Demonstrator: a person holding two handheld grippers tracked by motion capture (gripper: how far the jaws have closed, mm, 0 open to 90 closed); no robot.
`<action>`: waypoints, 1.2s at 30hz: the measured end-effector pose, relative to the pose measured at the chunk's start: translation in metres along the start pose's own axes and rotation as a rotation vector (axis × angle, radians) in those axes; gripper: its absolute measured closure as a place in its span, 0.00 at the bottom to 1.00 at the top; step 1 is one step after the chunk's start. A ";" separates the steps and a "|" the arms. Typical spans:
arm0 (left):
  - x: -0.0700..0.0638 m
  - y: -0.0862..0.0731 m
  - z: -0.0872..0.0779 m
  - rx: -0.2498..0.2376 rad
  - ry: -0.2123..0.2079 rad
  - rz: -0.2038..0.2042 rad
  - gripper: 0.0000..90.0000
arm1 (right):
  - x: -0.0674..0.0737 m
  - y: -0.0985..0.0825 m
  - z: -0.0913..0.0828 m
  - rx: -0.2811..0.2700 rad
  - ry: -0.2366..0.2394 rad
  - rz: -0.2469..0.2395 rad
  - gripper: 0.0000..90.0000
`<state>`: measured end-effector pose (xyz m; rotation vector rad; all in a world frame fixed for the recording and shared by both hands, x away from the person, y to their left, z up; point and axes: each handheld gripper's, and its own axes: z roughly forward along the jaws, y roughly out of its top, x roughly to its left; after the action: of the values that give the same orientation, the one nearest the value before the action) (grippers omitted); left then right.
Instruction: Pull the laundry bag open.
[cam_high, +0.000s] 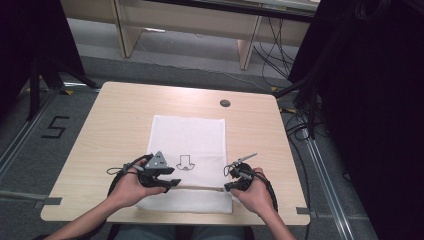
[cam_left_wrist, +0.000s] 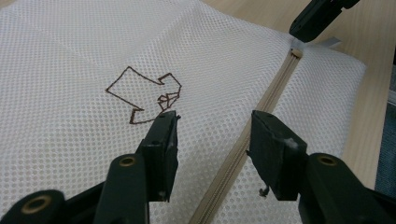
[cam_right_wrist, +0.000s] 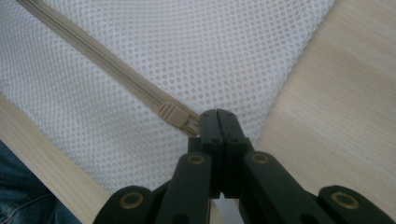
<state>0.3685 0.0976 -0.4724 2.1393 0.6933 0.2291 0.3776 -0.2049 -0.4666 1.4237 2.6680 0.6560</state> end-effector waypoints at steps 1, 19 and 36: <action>0.001 0.001 0.000 0.005 0.004 0.016 0.57 | 0.000 0.000 0.000 0.000 0.000 0.000 1.00; -0.022 0.023 0.031 0.026 -0.083 0.080 0.67 | -0.002 -0.002 0.014 0.042 -0.007 -0.001 1.00; -0.038 0.038 0.064 0.063 -0.148 0.130 0.73 | 0.000 -0.001 0.014 0.055 -0.019 -0.012 1.00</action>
<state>0.3772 0.0149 -0.4793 2.2380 0.4821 0.1176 0.3804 -0.2010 -0.4798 1.4175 2.6978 0.5692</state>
